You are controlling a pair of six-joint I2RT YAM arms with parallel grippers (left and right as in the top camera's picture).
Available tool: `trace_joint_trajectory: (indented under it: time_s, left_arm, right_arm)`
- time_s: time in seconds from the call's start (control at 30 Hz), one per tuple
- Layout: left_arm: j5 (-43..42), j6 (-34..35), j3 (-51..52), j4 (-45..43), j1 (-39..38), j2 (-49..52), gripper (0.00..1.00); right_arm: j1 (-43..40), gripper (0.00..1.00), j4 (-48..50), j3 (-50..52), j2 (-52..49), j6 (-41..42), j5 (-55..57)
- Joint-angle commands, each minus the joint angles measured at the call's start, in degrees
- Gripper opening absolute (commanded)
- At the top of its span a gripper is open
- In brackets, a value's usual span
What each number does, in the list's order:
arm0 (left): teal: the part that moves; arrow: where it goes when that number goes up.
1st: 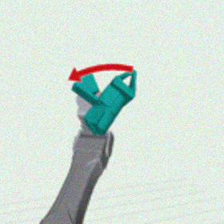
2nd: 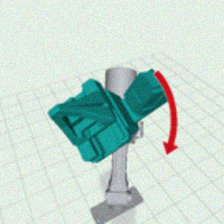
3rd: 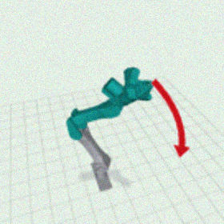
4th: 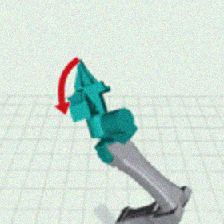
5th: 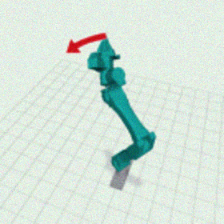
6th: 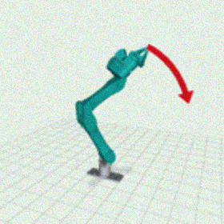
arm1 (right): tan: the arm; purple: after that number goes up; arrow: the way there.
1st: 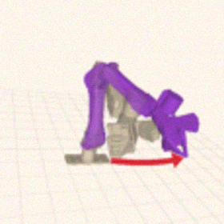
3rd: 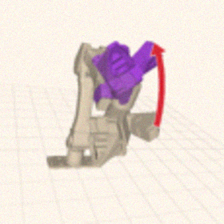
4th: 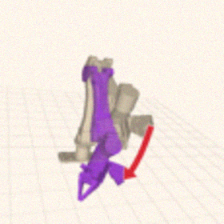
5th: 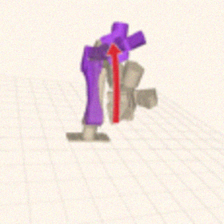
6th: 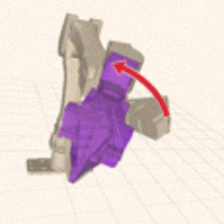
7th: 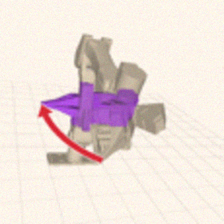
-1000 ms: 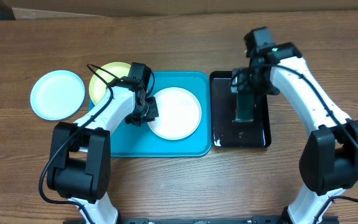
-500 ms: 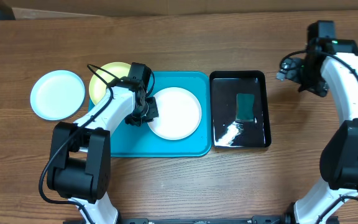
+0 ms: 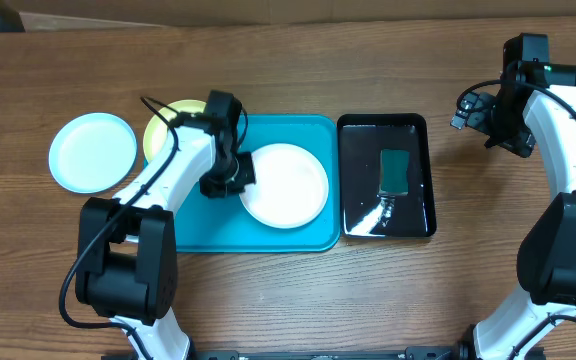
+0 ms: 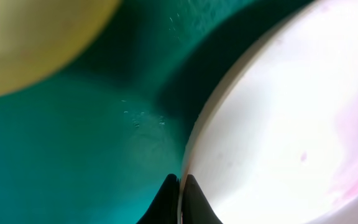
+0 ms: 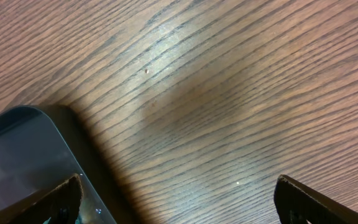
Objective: Clean dirty plates on tray and stack at the side
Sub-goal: 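Lift the pink plate with left gripper and tip it over black tray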
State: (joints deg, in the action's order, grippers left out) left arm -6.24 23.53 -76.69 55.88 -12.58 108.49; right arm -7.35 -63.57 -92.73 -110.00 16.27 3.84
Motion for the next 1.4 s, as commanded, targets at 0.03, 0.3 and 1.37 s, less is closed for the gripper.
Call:
trace_joint_trajectory:
  time_s: [0.03,0.3,1.37]
  left_arm:
    - [7.1,-1.6,-6.4,2.8,0.7,0.5,0.04]
    - [8.2,-4.8,-15.1,5.7,0.7,0.5,0.04]
    - [12.5,-6.8,-26.4,0.9,-15.9,0.5,0.04]
  right_arm:
    - [-0.1,1.00,0.2,-0.8,0.6,0.3,0.4]
    - [-0.1,1.00,0.2,-0.8,0.6,0.3,0.4]
    - [-0.5,1.00,5.4,-0.8,0.6,0.1,-0.5]
